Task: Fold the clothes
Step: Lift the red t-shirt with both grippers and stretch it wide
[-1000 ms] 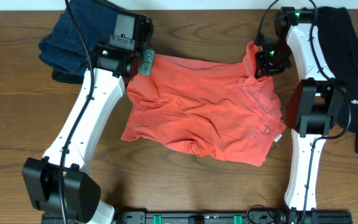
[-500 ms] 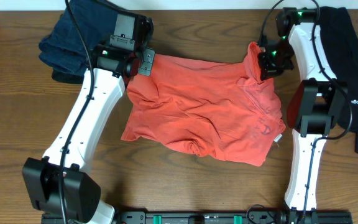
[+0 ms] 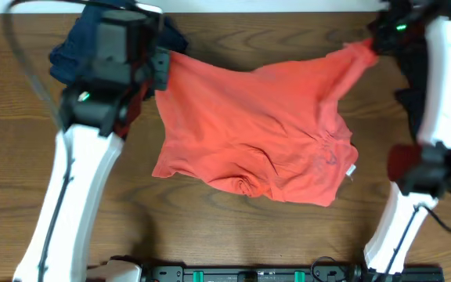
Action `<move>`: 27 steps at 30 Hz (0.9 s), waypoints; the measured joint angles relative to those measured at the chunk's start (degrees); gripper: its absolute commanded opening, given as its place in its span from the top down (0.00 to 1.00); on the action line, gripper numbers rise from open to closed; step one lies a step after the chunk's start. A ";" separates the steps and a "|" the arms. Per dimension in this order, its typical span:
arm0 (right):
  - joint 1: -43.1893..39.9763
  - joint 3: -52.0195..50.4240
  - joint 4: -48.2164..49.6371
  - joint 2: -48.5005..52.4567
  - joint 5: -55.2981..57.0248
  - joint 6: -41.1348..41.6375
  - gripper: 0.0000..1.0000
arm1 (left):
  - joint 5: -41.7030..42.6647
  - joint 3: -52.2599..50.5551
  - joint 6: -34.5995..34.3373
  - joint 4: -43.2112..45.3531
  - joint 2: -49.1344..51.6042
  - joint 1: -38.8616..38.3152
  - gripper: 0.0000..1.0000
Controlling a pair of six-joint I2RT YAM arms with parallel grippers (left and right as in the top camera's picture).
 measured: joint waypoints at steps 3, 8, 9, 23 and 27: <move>-3.13 0.44 0.35 -5.68 -0.04 0.74 0.99 | -0.02 0.48 0.04 1.36 -3.32 0.74 0.94; -8.79 0.50 1.33 -12.72 -0.98 1.64 0.99 | 0.00 0.57 0.11 4.22 -7.28 1.01 0.94; -10.23 0.50 1.62 -14.19 -1.55 1.81 0.99 | 0.00 0.57 0.09 4.90 -8.11 1.01 0.94; -35.19 0.50 1.53 -34.47 -15.32 2.23 0.99 | 0.02 0.57 -1.68 9.46 -28.74 1.01 0.94; -40.37 0.55 1.36 -39.12 -18.58 2.23 0.99 | 0.02 0.68 -3.10 8.81 -35.21 1.01 0.94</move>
